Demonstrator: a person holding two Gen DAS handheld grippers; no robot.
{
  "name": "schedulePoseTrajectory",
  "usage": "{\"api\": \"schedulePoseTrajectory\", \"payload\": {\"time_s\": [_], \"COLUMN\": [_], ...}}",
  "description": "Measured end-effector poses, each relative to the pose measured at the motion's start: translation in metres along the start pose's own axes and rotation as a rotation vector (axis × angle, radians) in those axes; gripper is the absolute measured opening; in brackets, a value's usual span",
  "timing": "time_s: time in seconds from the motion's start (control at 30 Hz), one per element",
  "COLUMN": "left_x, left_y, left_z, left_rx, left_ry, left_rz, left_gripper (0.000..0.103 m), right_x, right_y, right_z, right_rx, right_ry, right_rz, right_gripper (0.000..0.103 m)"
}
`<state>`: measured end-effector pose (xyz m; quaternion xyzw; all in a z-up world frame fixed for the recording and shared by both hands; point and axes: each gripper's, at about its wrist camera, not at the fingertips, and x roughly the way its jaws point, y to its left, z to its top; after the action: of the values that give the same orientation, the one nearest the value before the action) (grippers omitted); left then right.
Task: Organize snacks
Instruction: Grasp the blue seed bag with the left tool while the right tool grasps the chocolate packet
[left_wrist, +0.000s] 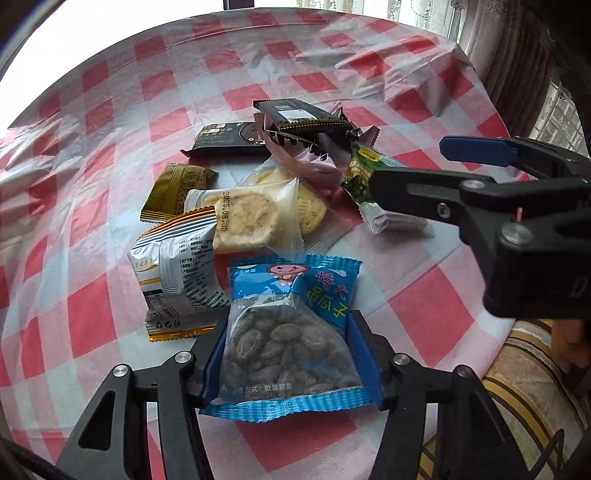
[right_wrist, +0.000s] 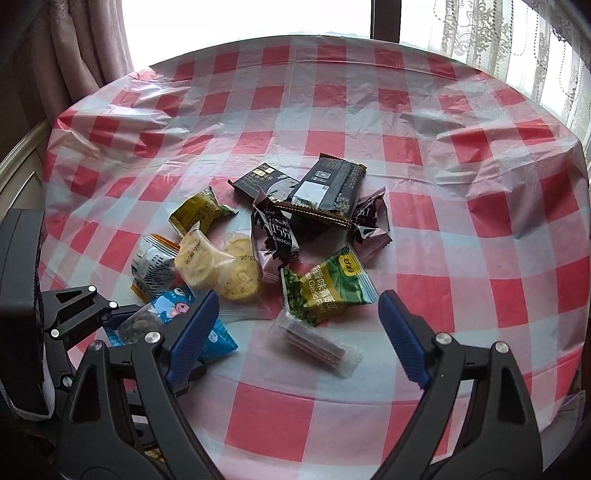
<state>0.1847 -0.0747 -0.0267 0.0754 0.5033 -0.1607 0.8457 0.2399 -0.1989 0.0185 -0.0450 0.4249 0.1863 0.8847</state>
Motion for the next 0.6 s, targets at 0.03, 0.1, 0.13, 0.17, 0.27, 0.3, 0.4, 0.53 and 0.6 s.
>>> {"api": "schedulePoseTrajectory", "payload": {"time_s": [0.03, 0.1, 0.13, 0.17, 0.27, 0.3, 0.4, 0.53, 0.6], "left_x": [-0.001, -0.002, -0.003, -0.005, -0.008, -0.01, -0.013, -0.02, -0.023], "left_y": [0.001, 0.004, 0.005, 0.007, 0.01, 0.011, 0.015, 0.015, 0.017], "left_z": [-0.001, -0.002, -0.003, -0.005, -0.009, -0.01, -0.012, -0.016, -0.016], "left_rx": [-0.007, -0.022, -0.031, -0.039, -0.067, -0.076, -0.098, -0.112, -0.119], "left_ry": [-0.002, -0.004, -0.005, -0.006, -0.012, -0.013, -0.023, -0.039, -0.049], "left_rz": [-0.008, -0.023, -0.029, -0.034, -0.047, -0.049, -0.06, -0.07, -0.071], "left_gripper": [0.057, 0.056, 0.056, 0.056, 0.054, 0.054, 0.051, 0.051, 0.051], "right_x": [0.004, 0.012, 0.016, 0.02, 0.033, 0.037, 0.051, 0.066, 0.068], "right_y": [0.002, 0.004, 0.005, 0.006, 0.007, 0.006, 0.004, 0.004, 0.004], "right_z": [0.003, 0.01, 0.013, 0.016, 0.025, 0.028, 0.033, 0.032, 0.03], "right_rx": [0.002, 0.003, 0.002, 0.001, 0.003, 0.008, 0.022, 0.019, 0.024], "right_ry": [0.002, -0.002, -0.004, -0.005, 0.002, 0.006, 0.034, 0.071, 0.07], "right_rz": [0.004, 0.006, 0.002, -0.004, -0.016, -0.019, -0.011, 0.005, 0.026], "right_gripper": [0.085, 0.082, 0.081, 0.08, 0.077, 0.076, 0.067, 0.055, 0.048]}}
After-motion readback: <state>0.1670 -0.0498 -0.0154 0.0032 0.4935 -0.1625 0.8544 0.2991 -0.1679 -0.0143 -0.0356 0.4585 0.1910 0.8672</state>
